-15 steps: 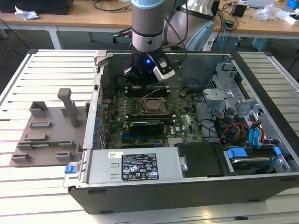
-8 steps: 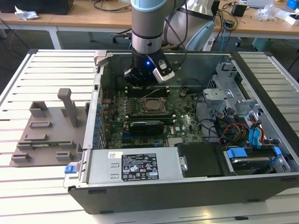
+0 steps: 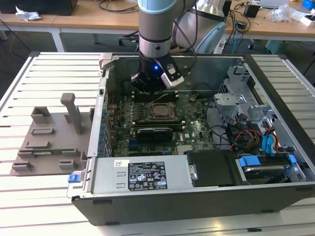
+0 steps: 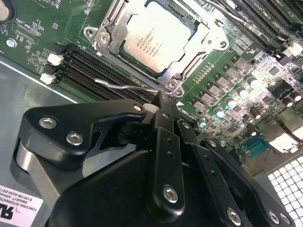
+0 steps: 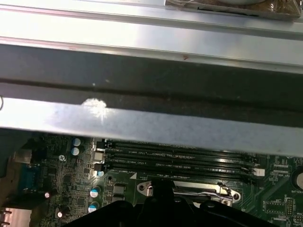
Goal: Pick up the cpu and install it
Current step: 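Install the first cpu locking lever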
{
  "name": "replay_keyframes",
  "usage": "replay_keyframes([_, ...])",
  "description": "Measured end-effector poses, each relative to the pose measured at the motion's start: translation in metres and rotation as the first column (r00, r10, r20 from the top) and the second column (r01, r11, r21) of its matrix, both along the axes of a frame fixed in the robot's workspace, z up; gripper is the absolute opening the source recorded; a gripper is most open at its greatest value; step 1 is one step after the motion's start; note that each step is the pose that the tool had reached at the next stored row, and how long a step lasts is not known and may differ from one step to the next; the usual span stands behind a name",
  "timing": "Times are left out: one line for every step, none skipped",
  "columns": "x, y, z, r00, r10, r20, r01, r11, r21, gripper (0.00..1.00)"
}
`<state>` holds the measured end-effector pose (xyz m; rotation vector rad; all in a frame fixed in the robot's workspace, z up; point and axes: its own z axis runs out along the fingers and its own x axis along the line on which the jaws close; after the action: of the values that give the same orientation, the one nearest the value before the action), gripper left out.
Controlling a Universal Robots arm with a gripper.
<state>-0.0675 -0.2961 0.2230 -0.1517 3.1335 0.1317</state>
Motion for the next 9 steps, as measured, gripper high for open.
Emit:
replay_keyframes([0.0,0.0,-0.0006,1.0,0.0,0.0,0.0,1.0,0.0,0.11])
replay_keyframes([0.0001,0.0,-0.0009,1.0,0.0,-0.0001,0.0,1.0,0.0,0.11])
replay_keyframes([0.0001,0.0,-0.0012,1.0,0.0,0.0,0.0,1.0,0.0,0.11])
replay_keyframes([0.0001,0.0,-0.0017,1.0,0.0,0.0001,0.0,1.0,0.0001,0.11])
replay_keyframes([0.0001,0.0,-0.002,1.0,0.0,0.0,0.0,1.0,0.0,0.11])
replay_keyframes([0.0002,0.0,-0.0024,1.0,0.0,0.0,0.0,1.0,0.0,0.11])
replay_keyframes([0.0002,0.0,-0.0027,1.0,0.0,-0.0001,0.0,1.0,0.0,0.11])
replay_keyframes([0.0003,0.0,-0.0032,1.0,0.0,0.0,0.0,1.0,0.0,0.11])
replay_keyframes([0.0003,0.0,-0.0035,1.0,0.0,-0.0001,0.0,1.0,0.0,0.11])
